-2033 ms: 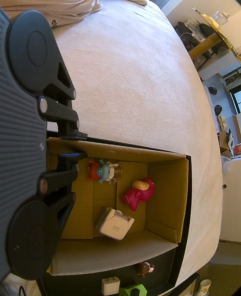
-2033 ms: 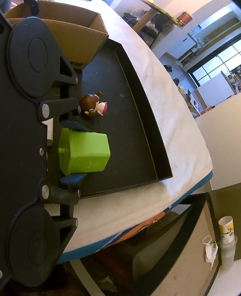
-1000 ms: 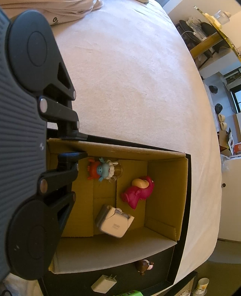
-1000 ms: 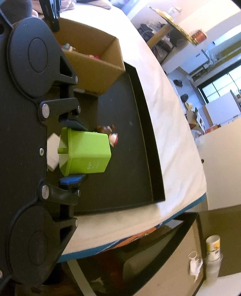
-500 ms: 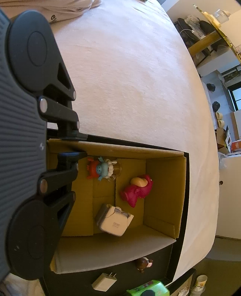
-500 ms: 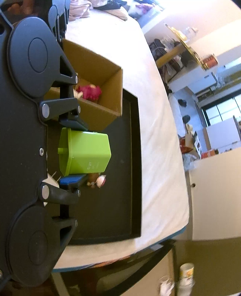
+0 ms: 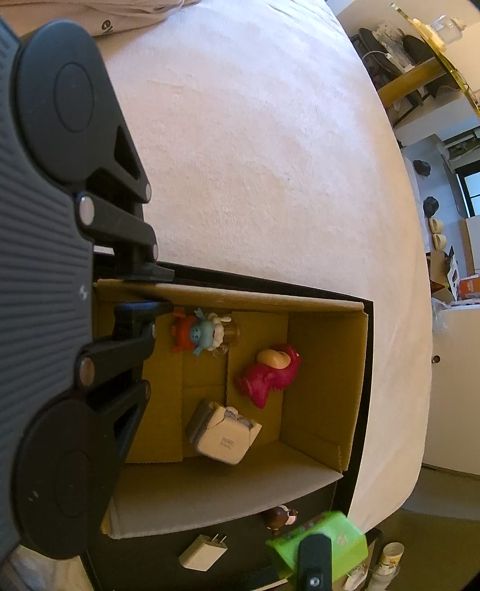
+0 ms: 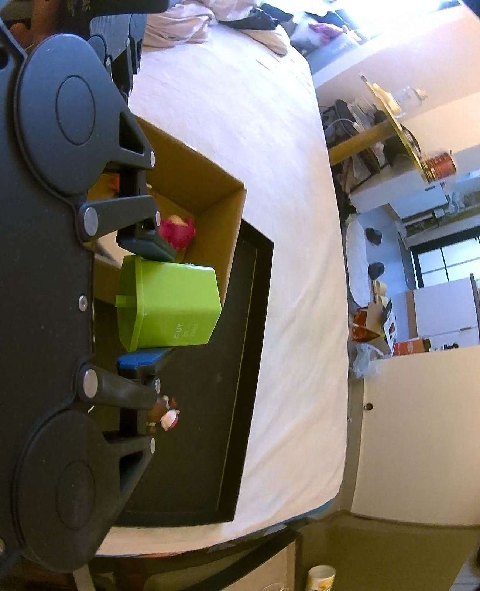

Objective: Organize rigid objects
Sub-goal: 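Lift the green hexagonal box with the right gripper and carry it over the box, then release the green hexagonal box into the box from the right gripper, then move the open right gripper to the white plug charger on the tray, then close the right gripper on the white plug charger, then lift the white plug charger with the right gripper over the box, then lower the plug charger into the box and open the right gripper, then move the open right gripper to the brown figure on the tray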

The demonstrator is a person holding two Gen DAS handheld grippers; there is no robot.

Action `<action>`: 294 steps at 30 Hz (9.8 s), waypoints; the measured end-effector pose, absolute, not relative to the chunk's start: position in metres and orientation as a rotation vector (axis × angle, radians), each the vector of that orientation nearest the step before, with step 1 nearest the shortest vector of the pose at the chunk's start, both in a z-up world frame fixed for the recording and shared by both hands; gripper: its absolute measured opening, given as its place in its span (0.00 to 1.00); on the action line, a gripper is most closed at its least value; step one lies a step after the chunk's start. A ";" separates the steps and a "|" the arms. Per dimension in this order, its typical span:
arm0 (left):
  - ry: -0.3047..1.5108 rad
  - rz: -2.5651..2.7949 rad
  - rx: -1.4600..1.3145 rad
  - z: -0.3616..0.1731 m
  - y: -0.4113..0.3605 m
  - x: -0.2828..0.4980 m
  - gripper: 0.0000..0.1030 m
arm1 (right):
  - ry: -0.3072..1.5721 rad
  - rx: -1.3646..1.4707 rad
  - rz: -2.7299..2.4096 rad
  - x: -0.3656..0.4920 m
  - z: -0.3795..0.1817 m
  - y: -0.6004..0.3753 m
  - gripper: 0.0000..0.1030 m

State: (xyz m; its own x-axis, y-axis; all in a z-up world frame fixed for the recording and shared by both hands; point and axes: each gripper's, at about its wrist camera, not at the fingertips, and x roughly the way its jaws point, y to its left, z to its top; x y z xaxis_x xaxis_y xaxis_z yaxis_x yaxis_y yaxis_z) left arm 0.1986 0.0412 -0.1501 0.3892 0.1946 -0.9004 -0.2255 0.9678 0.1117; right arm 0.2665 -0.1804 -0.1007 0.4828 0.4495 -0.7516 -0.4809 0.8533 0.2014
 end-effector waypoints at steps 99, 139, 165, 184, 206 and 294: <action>1.130 0.282 -0.006 -0.145 0.035 0.199 0.09 | 0.909 -0.099 0.516 0.250 -0.134 -0.259 0.91; 1.202 0.334 0.085 -0.149 0.022 0.214 0.11 | 1.070 -0.107 0.487 0.276 -0.210 -0.275 0.81; 1.182 0.324 0.072 -0.146 0.024 0.210 0.10 | 1.046 -0.179 0.491 0.261 -0.197 -0.268 0.35; 1.166 0.302 0.034 -0.144 0.030 0.206 0.09 | 0.929 -0.160 0.532 0.263 -0.130 -0.254 0.35; 1.149 0.274 -0.013 -0.142 0.037 0.203 0.09 | 0.844 -0.145 0.634 0.252 -0.082 -0.197 0.35; 1.144 0.269 -0.021 -0.132 0.038 0.208 0.08 | 0.896 -0.049 0.595 0.256 -0.102 -0.207 0.55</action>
